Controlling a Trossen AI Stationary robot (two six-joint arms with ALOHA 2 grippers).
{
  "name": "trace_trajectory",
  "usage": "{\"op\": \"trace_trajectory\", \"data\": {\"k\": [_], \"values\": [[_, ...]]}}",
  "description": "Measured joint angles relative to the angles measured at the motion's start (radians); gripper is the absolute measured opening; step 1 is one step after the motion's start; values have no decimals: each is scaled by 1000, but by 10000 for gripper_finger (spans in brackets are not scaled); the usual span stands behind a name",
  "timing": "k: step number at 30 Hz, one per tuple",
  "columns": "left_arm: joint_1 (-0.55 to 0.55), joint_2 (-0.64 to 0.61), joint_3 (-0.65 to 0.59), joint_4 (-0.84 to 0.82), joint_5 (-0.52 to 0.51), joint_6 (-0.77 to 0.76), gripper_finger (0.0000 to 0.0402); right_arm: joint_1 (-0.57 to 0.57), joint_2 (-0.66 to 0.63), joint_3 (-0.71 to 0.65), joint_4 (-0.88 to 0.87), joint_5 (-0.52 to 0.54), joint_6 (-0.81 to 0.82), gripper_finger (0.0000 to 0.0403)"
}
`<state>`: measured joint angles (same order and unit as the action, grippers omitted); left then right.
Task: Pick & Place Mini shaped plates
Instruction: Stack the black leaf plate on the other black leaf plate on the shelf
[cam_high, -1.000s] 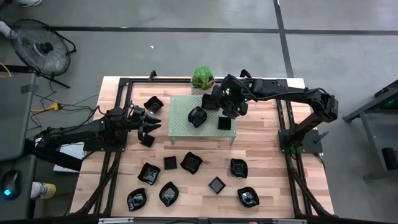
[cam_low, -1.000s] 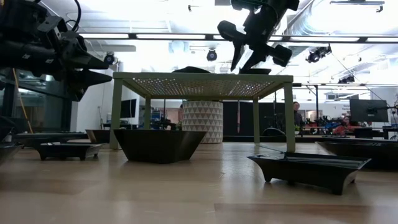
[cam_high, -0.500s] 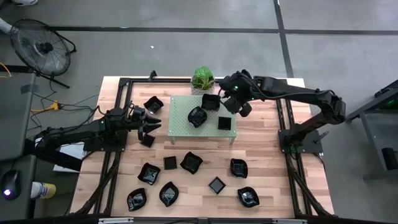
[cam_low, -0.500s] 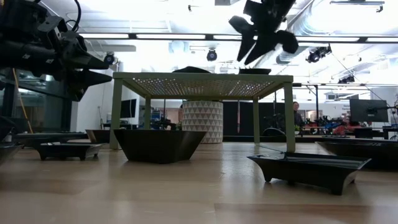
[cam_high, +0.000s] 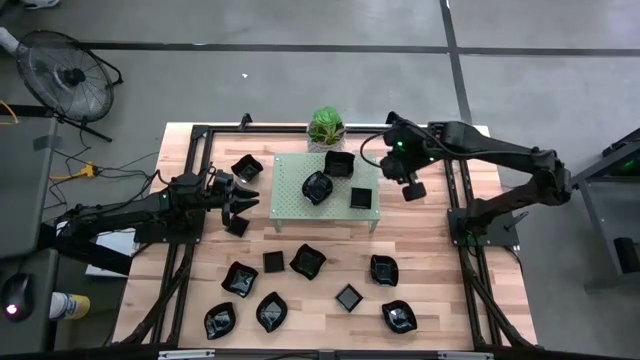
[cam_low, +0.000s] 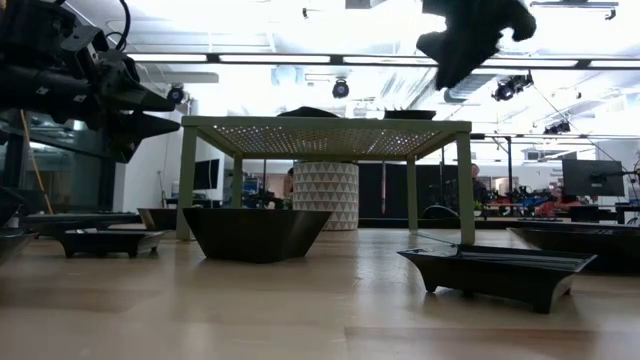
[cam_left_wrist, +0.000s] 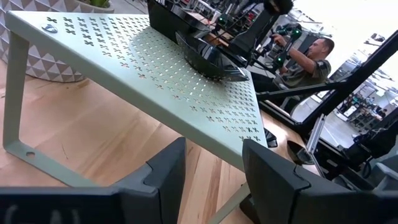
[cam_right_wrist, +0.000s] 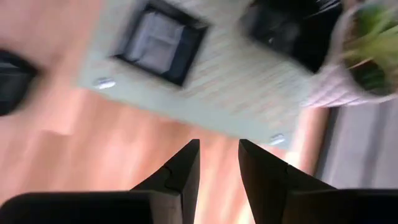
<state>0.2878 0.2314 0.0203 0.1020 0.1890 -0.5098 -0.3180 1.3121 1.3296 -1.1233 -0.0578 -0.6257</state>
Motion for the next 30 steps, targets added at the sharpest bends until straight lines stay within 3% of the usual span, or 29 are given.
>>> {"op": "trace_trajectory", "data": {"k": [5,13,25,30], "values": [[0,0,0,0,3,0,156,4,-63,-74,-35,-109,27,106],[0,0,0,0,3,0,156,70,-212,-250,-43,-88,173,106],[0,0,0,0,3,0,156,293,-274,-386,-44,-72,844,106],[0,0,0,0,2,0,156,380,-271,-462,27,-182,1145,106]]}}
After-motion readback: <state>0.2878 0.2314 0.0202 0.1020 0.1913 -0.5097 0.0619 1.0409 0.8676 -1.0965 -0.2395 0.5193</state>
